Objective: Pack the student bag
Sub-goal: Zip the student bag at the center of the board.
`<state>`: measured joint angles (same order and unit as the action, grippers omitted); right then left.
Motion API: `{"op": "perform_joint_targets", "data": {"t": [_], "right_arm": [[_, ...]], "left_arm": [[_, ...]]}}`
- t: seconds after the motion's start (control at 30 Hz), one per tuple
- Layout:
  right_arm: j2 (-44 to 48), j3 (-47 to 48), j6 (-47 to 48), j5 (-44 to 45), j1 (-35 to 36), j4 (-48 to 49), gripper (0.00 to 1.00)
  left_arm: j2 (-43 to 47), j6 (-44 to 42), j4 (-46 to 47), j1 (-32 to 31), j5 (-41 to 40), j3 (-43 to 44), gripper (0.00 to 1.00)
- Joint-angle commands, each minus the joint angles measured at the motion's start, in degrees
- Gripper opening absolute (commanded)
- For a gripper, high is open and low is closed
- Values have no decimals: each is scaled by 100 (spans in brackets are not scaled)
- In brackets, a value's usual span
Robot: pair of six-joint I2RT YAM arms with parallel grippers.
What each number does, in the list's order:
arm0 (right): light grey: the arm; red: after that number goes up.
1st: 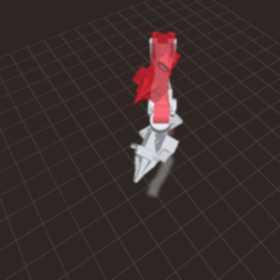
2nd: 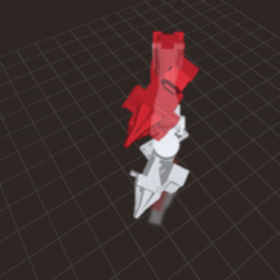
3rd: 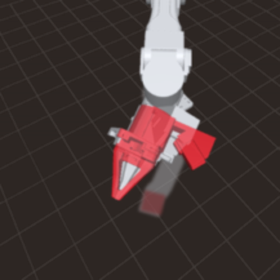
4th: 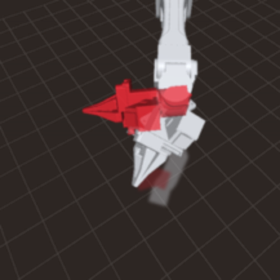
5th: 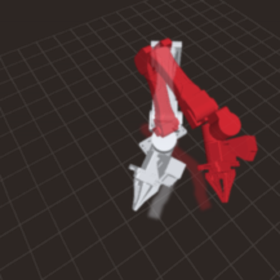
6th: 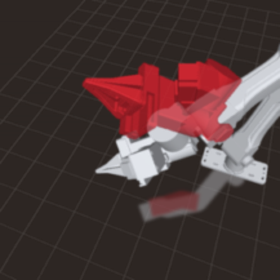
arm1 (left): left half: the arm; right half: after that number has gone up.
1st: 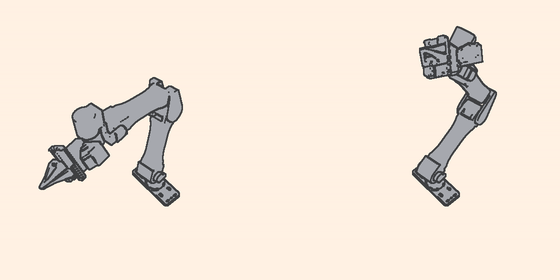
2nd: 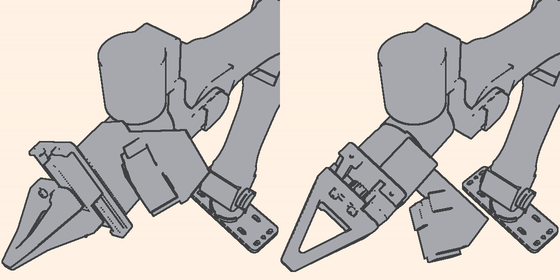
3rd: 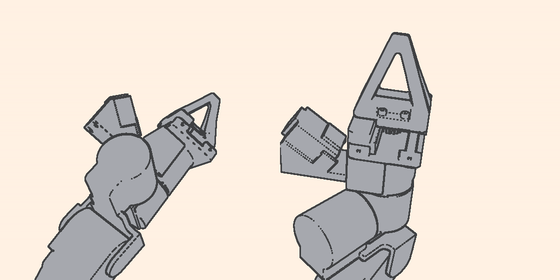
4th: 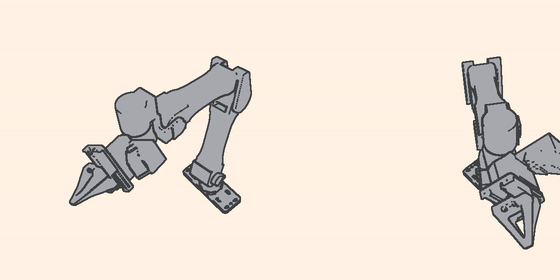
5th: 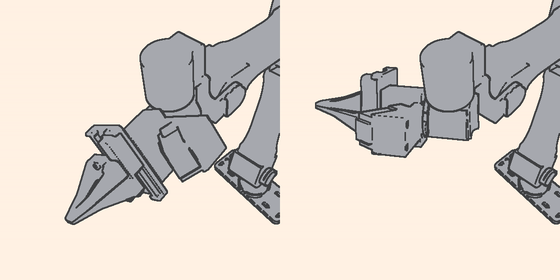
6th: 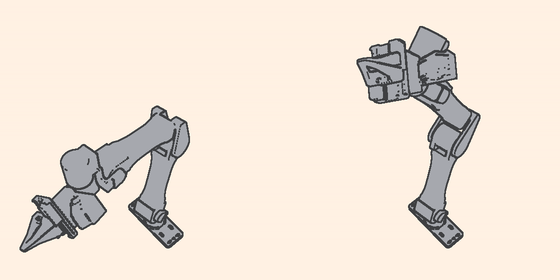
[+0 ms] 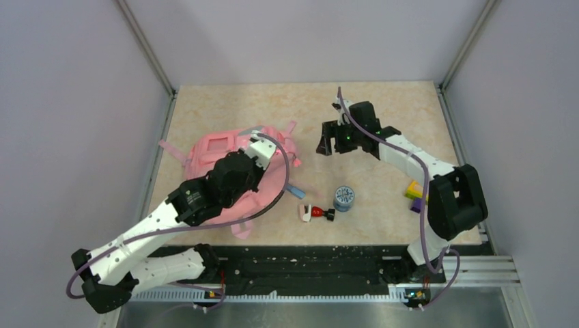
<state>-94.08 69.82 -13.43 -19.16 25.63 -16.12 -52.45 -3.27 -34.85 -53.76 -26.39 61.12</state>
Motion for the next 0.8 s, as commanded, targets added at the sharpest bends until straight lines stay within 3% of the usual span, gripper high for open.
{"op": "perform_joint_targets", "data": {"t": [0.0, 0.07, 0.13, 0.23, 0.3, 0.4, 0.5, 0.63, 0.77], "right_arm": [[759, -431, 139, 721, 21, 59, 75], [932, -670, 116, 726, 21, 175, 76], [1013, -862, 105, 516, 26, 408, 76], [1065, -1146, 198, 121, 107, 827, 77], [1084, -1241, 389, -66, 285, 1104, 77], [1072, -1298, 678, -288, 588, 1535, 77], [990, -1288, 1068, -578, 941, 1963, 77], [685, -1312, 1308, -983, 1267, 2627, 77], [118, -868, 1315, -940, 1428, 2447, 75]], "left_arm": [[1, 732, 178, 552, 112, -123, 0], [10, 1047, -99, 714, 321, -210, 1], [63, 1318, -372, 768, 458, -259, 12], [236, 1708, -524, 874, 719, -341, 55], [368, 1945, -399, 1043, 1290, -468, 69], [491, 2268, 85, 1454, 2265, -794, 75], [416, 2602, 338, 2029, 2456, -990, 75], [297, 3048, 854, 2845, 1983, -1354, 76], [258, 3479, 1278, 3572, 946, -1700, 76]]}}
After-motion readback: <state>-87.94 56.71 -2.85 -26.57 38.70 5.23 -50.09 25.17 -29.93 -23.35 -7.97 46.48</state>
